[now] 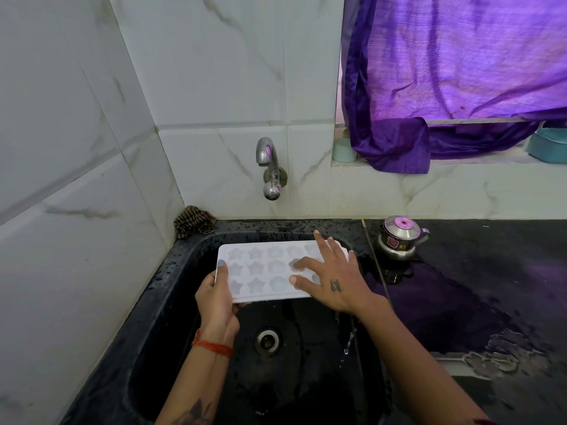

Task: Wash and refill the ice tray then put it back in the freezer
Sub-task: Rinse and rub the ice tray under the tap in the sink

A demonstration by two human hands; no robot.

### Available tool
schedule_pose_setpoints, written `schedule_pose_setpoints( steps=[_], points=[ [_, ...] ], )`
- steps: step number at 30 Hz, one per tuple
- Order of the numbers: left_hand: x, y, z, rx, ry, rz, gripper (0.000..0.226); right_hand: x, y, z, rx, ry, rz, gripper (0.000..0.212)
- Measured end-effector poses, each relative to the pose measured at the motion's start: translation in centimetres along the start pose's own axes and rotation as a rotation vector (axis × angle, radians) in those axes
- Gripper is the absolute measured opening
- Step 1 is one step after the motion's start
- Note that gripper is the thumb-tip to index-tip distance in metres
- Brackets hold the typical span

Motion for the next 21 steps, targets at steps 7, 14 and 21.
schedule_pose_setpoints(
  steps=[7, 14, 21],
  points=[
    [-0.01, 0.07, 0.10, -0.002, 0.010, 0.007, 0.020, -0.07, -0.07, -0.10, -0.050, 0.014, 0.053, 0.039],
    [0.10, 0.14, 0.22, 0.006, 0.016, -0.002, 0.022, -0.08, -0.03, -0.34, -0.025, 0.019, 0.025, 0.035],
    [0.29, -0.16, 0.16, 0.008, 0.011, 0.000, 0.022, 0.04, -0.11, -0.66, 0.021, -0.004, 0.000, 0.062]
  ],
)
Point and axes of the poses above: each hand's wrist, its own x-axis away from the middle knuckle, its own y-axis out of the back of the hand, z = x × y, the point moved 3 cm from there along -x, towards the middle knuckle, and after that the axes turned 9 degrees about z, right-handed, at the moved point
